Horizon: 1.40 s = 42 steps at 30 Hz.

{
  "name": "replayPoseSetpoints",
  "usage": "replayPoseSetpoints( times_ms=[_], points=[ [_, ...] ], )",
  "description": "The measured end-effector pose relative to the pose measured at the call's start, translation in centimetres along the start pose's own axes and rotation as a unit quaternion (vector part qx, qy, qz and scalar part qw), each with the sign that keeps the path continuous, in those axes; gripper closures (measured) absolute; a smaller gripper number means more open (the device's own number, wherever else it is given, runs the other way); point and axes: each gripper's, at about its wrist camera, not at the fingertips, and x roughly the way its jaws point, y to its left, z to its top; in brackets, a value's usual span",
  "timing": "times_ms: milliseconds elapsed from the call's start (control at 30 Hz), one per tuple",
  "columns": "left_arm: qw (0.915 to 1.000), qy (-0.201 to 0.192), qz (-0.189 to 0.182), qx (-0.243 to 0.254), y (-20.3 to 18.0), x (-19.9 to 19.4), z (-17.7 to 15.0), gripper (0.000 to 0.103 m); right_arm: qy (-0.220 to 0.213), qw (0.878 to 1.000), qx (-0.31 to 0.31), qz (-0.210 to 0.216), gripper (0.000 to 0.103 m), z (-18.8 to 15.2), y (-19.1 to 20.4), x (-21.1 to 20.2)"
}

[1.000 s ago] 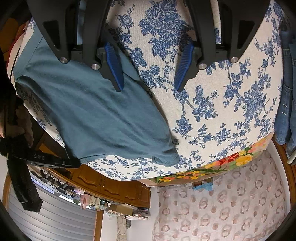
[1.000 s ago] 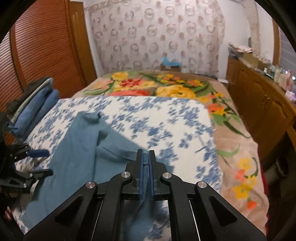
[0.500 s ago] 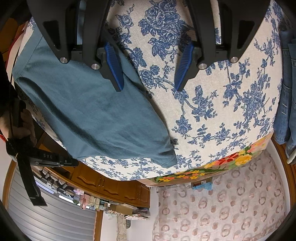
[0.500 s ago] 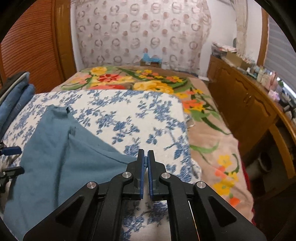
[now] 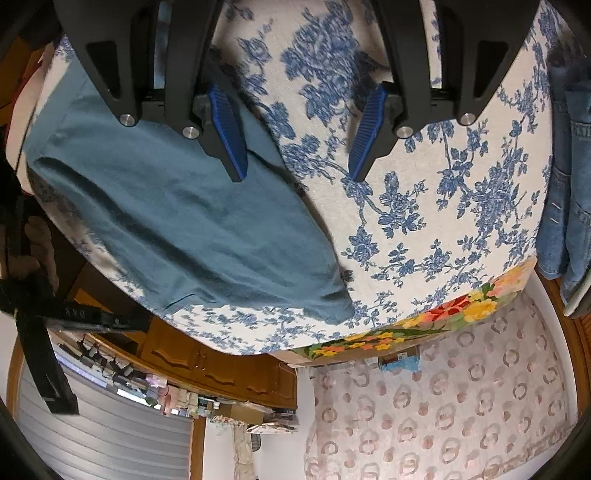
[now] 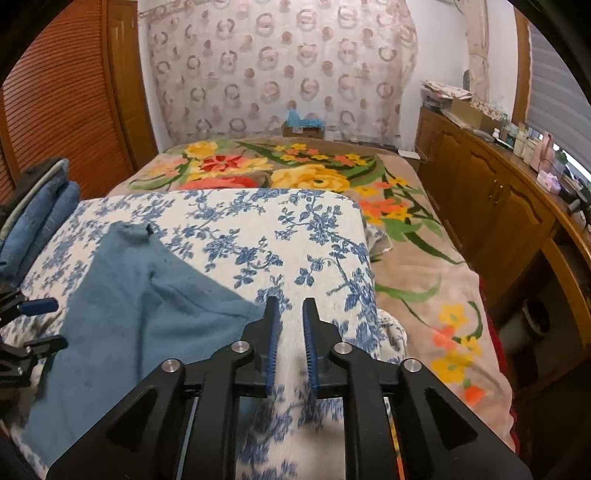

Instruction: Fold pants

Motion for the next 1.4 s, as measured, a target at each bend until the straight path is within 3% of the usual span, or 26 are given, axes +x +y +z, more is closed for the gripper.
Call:
replayPoseSetpoints(
  times_ms=[167, 633, 1100, 1267, 1400],
  points=[
    [0.9999, -0.010, -0.007, 0.001, -0.8, -1.8, -0.6, 0.046, 0.001, 1.000, -0.003, 0.005, 0.080, -1.8, 1.0, -2.4],
    [0.9994, -0.026, -0.022, 0.003, -3.4, -5.5, -4.5, 0.046, 0.004, 1.000, 0.001, 0.019, 0.068, -8.0, 4.9, -7.8],
    [0.9983, -0.033, -0.048, -0.006, -5.4, -7.7, -7.7, 0.046, 0.003, 1.000, -0.003, 0.021, 0.065, -11.9, 6.7, -11.9],
    [0.9971, -0.028, -0.071, -0.005, -6.4, -7.5, -8.1, 0.061, 0.006, 1.000, 0.006, 0.024, 0.065, -12.9, 6.8, -12.4],
    [0.9959, -0.017, -0.088, -0.010, -6.8, -6.9, -8.4, 0.067, 0.015, 0.999, 0.014, 0.030, 0.065, -13.8, 6.9, -12.0]
  ],
)
